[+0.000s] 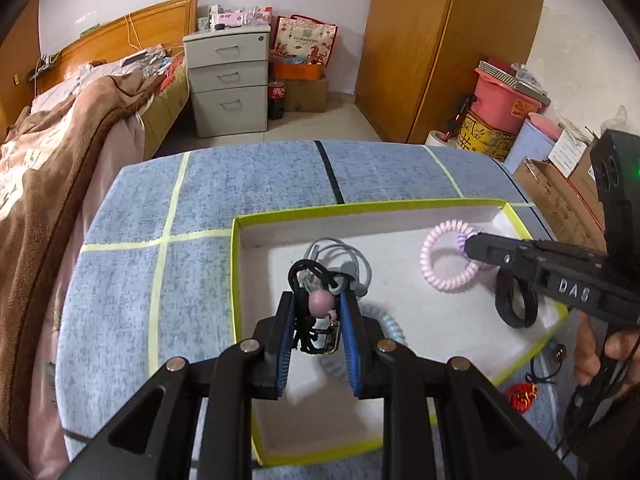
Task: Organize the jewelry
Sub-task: 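Carry the pink coil and charm keychain into the green lid and open both tools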
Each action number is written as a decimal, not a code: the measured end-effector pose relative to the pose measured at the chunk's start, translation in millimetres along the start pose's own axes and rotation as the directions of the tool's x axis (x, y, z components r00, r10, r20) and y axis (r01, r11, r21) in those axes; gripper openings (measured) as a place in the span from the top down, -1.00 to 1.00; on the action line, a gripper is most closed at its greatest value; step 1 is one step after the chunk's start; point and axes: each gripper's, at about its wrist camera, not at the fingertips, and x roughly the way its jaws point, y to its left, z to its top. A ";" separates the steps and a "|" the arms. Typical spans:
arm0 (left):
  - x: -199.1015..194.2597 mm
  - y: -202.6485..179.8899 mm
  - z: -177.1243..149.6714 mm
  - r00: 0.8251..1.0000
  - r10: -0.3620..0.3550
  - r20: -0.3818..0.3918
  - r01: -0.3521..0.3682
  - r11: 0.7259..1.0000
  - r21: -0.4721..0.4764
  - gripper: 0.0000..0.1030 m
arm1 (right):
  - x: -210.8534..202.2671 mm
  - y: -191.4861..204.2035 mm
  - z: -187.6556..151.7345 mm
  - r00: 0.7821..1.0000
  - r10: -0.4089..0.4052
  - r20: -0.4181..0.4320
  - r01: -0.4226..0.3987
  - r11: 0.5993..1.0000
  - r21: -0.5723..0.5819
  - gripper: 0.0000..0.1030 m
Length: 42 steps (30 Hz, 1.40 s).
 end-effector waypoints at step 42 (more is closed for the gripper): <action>-41.6 -7.2 -15.6 0.996 -0.060 0.066 0.062 0.998 -0.025 0.08 | -43.3 13.8 -13.8 0.996 0.003 0.090 0.001 0.999 -0.042 0.06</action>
